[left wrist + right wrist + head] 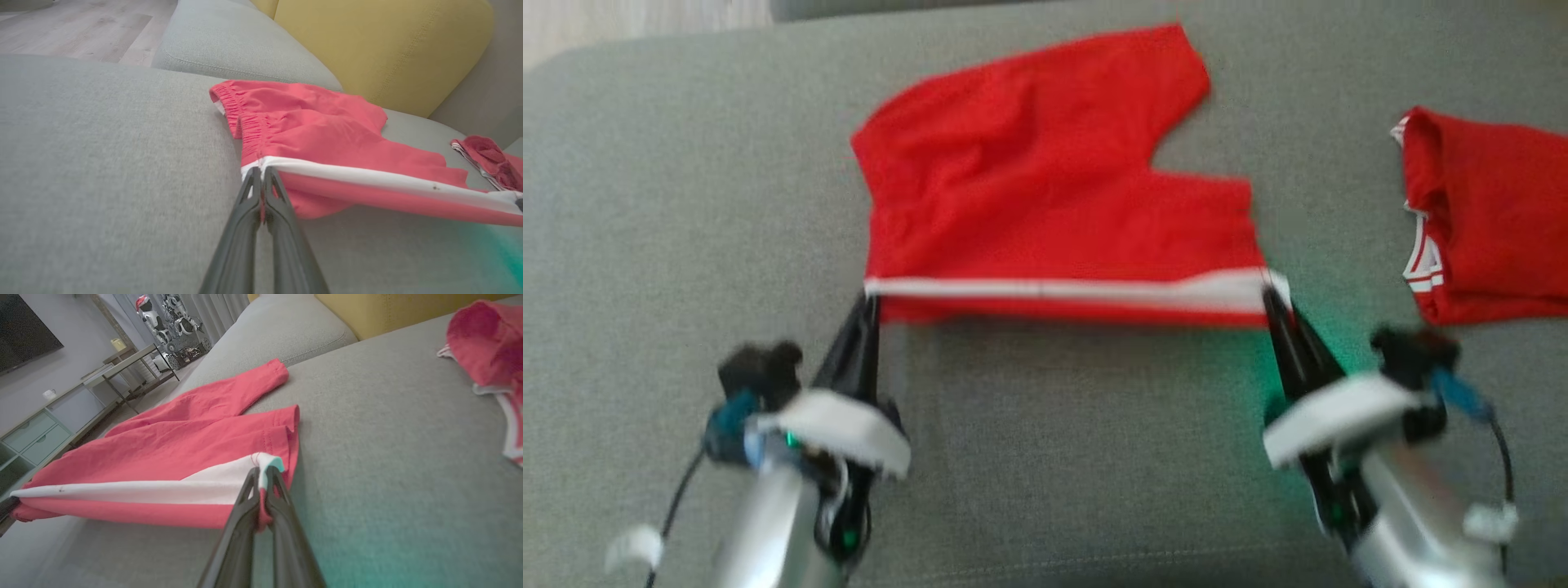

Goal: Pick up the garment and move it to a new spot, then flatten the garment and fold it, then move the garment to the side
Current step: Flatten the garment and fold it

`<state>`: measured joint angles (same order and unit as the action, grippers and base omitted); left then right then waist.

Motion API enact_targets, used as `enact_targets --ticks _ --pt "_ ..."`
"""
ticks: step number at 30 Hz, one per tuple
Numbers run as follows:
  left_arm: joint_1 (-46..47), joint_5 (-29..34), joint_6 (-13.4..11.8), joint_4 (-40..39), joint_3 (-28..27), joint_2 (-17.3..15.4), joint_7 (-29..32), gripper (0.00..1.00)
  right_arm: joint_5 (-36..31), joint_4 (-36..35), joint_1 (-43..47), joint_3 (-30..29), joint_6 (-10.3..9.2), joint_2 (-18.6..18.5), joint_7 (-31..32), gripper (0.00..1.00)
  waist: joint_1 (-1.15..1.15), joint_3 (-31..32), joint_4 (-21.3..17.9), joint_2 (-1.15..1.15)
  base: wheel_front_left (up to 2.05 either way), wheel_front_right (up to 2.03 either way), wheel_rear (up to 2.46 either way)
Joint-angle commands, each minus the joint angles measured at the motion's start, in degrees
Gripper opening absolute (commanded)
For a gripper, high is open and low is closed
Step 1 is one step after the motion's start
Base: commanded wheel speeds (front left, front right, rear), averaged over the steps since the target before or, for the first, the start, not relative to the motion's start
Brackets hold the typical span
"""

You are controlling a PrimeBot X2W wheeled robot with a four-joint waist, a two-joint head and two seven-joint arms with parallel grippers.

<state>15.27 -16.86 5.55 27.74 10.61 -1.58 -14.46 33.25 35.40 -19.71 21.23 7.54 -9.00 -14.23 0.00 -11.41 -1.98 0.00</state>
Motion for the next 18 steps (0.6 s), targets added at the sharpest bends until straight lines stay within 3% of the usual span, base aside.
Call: enact_targets --ticks 1,12,18 --pt "-1.56 0.53 -0.14 -3.63 -2.28 -1.38 -0.53 0.00 -1.47 -4.34 3.10 -1.28 -0.05 0.08 -0.22 0.00 0.00 1.46 0.14 0.00 0.00 0.00 0.00" --pt "-19.86 -1.81 -4.07 -19.39 -3.23 -1.35 1.78 0.00 -13.40 -31.76 28.51 -13.64 -0.05 5.06 13.89 0.00 0.00 5.29 -0.20 0.00 0.00 0.00 0.00" --pt "-24.35 -2.69 -5.82 -25.04 -2.84 -1.34 4.31 0.00 -14.70 -39.97 34.45 -15.99 -0.05 5.94 18.59 0.00 0.00 5.52 -0.28 0.00 0.00 0.00 0.00"
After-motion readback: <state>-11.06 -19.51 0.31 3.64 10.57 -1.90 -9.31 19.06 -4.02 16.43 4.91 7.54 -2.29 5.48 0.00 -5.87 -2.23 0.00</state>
